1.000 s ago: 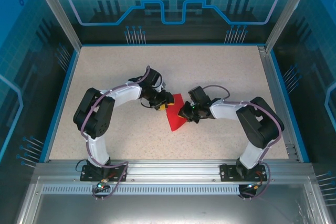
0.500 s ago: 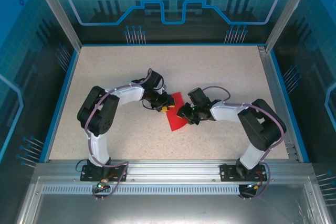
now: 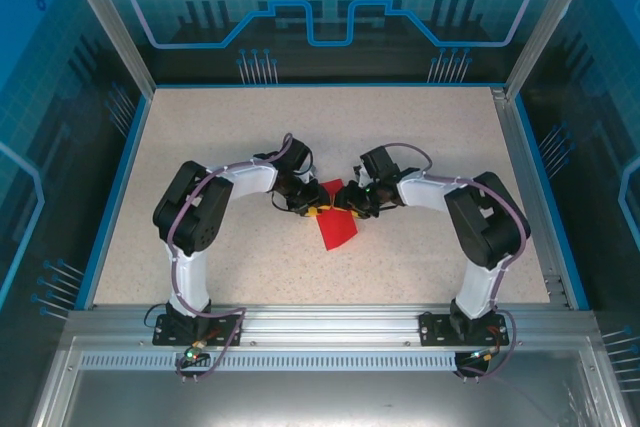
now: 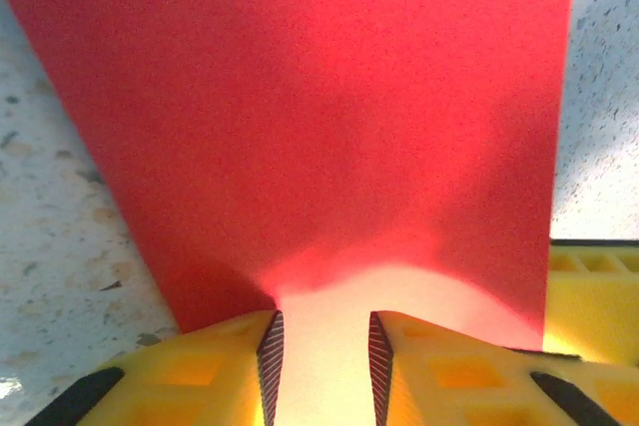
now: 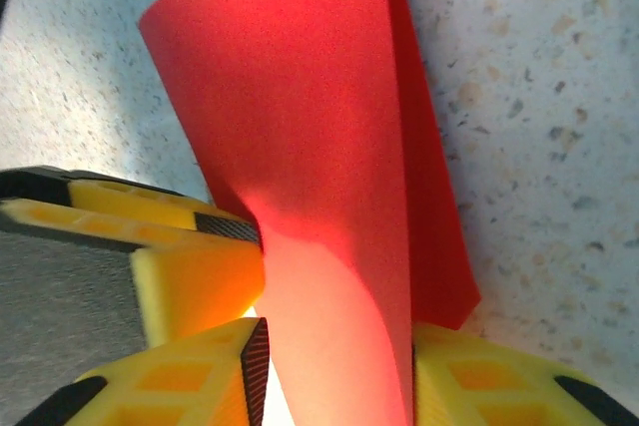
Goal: Fold a paper plane with a square sheet of paper (pick it up from the middle)
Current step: Third fold the triangle at the center of the table.
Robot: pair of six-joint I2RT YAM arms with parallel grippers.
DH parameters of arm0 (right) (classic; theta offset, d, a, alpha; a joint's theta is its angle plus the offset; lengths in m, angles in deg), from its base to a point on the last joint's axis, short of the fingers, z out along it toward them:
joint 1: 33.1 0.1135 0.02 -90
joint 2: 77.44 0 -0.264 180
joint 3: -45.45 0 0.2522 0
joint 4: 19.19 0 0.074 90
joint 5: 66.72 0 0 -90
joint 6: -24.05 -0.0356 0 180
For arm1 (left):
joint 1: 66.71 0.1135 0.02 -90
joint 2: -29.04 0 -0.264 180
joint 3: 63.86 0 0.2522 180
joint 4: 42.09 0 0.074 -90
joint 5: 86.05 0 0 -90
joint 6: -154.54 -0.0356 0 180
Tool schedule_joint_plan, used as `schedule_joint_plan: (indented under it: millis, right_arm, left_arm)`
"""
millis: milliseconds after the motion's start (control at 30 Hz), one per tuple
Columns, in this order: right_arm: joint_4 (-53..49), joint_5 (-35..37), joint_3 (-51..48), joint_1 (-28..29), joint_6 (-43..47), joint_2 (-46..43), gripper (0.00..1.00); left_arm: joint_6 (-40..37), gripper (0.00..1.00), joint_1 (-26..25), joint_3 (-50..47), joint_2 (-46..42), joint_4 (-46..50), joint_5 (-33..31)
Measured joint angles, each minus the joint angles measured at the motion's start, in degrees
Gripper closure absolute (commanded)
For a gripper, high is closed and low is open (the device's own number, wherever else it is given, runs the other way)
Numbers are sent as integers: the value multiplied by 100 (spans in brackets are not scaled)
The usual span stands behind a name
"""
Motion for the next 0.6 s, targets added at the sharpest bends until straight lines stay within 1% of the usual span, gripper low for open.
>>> schedule_joint_plan:
  millis: [67, 333, 467, 600]
  right_arm:
    - [-116, -68, 103, -42, 144, 107, 66]
    - [-437, -363, 518, -157, 745, 334, 82]
    - [-442, -466, 511, -188, 782, 400, 84]
    - [-98, -592, 348, -186, 518, 400, 86]
  left_arm:
    - [-120, 68, 0, 52, 20, 63, -35]
    - [-514, 69, 0, 227, 105, 247, -140]
    - [-647, 68, 2, 376, 197, 273, -138]
    - [-841, 66, 2, 562, 295, 358, -140]
